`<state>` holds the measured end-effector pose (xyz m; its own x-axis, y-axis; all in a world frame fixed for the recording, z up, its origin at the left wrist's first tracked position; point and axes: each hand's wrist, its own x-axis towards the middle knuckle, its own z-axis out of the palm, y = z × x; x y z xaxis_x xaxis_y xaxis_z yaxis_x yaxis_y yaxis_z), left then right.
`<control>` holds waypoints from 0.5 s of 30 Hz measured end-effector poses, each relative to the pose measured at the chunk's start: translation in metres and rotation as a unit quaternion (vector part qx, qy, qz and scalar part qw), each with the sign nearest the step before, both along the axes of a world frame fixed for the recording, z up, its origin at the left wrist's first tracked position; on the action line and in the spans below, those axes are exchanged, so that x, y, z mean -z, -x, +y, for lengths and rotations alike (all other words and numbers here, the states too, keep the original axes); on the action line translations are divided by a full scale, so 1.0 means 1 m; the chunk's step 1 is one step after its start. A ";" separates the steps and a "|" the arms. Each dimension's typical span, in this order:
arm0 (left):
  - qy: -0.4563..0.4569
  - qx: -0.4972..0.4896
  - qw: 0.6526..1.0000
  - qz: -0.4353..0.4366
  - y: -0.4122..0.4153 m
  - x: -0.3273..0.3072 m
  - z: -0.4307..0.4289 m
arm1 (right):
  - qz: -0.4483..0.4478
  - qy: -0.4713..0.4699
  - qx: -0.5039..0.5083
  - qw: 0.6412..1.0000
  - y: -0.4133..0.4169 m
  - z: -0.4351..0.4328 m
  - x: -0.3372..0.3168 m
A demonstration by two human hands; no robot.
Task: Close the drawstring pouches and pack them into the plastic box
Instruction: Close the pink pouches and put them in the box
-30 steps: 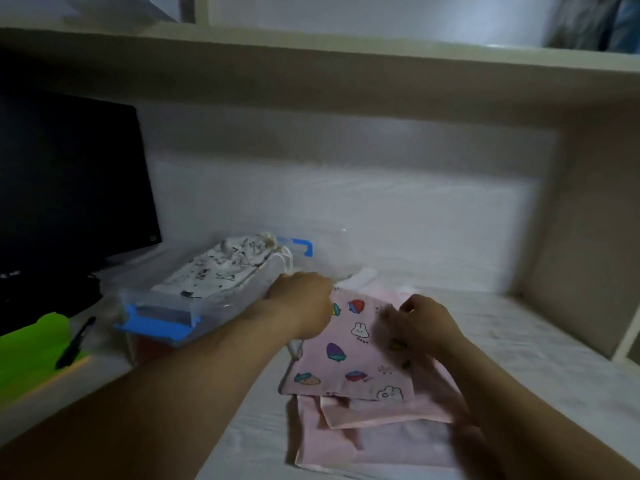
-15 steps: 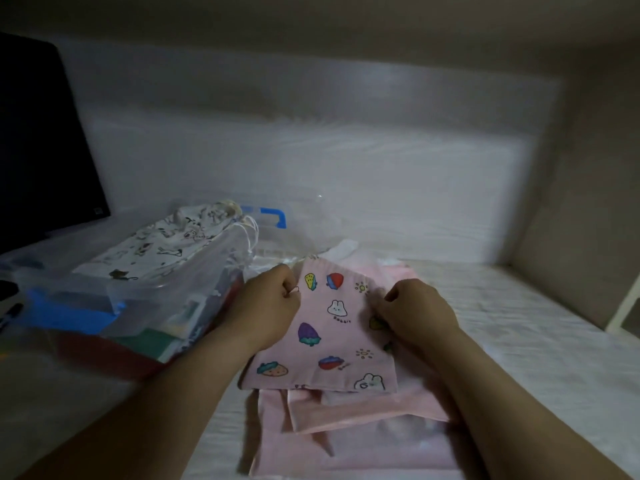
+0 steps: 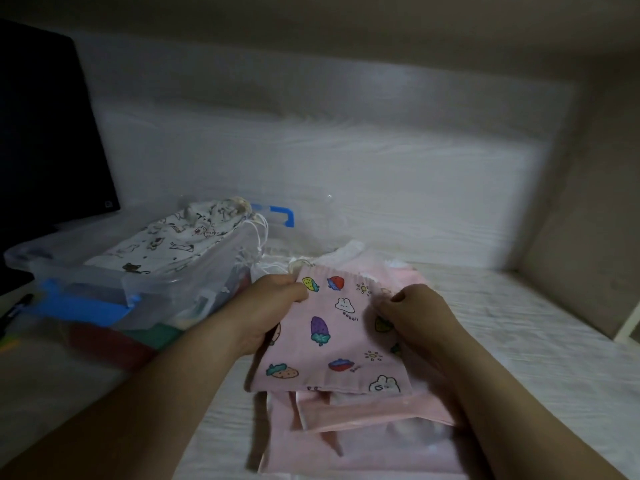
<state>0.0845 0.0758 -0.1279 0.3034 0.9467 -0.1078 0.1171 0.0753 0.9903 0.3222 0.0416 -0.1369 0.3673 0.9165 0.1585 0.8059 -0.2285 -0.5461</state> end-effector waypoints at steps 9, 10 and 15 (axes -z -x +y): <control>0.040 0.035 0.995 -0.079 -0.002 -0.002 -0.001 | 0.464 -0.039 -0.084 0.881 0.012 -0.017 -0.020; 0.050 0.033 0.994 -0.087 -0.002 -0.001 -0.001 | 0.497 -0.017 -0.100 0.862 0.015 -0.020 -0.022; 0.086 0.039 0.989 -0.110 -0.006 0.005 -0.004 | 0.486 0.014 -0.095 0.869 0.017 -0.017 -0.014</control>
<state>0.0905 0.0720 -0.1327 0.4087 0.8930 -0.1884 -0.0882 0.2441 0.9657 0.3050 0.0249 -0.1230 0.1559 0.9739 -0.1652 -0.0084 -0.1659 -0.9861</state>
